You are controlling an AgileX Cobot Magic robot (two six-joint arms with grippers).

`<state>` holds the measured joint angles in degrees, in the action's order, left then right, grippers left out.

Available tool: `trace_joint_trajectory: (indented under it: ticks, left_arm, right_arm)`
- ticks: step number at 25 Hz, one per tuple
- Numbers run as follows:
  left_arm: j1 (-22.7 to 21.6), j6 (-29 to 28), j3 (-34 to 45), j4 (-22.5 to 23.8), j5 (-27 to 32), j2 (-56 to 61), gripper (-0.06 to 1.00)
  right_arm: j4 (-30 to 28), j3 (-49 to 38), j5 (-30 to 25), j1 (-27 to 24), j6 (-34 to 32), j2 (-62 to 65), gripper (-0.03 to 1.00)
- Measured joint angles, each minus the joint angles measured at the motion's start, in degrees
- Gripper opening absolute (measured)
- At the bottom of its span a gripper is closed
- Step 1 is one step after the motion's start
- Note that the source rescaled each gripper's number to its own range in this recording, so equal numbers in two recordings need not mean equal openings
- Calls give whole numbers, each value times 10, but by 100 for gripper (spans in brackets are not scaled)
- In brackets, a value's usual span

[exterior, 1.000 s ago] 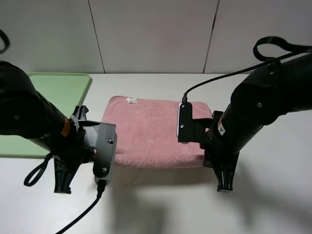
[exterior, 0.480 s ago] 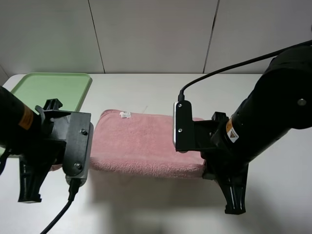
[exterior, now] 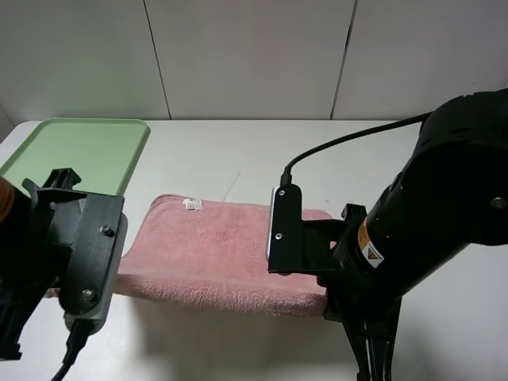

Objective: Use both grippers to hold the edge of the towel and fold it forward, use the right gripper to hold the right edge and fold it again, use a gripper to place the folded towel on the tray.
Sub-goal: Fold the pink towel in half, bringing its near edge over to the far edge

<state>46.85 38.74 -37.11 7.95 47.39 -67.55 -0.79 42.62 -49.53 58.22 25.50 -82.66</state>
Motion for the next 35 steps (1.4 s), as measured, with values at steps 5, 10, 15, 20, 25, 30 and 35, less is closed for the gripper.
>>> trace_joint_trajectory:
  ticks: [5, 10, 15, 20, 25, 30, 35]
  left_arm:
    - [1, 25, 0, 26, -16, 0, 0]
    - [1, 35, 1, 49, -46, 0, 0]
    - [-25, 37, 3, 59, -70, 0, 0]
    - [-91, 78, 3, 57, -124, 0, 0]
    - [-129, 113, 3, 52, -170, -38, 0]
    - [-145, 117, -4, 55, -239, -109, 0]
    - [-151, 117, -16, 59, -280, -163, 0]
  right_arm:
    - [-26, 0, 10, 1, -6, 0, 0]
    - [-49, 7, 14, -1, -6, 0, 0]
    - [-55, 59, 10, -54, -7, 0, 0]
    - [-56, 99, 18, -105, 12, 0, 0]
    - [-50, 110, 38, -132, 35, -1, 0]
    - [-57, 110, 42, -138, 37, -1, 0]
    - [-86, 110, 54, -138, 37, -19, 0]
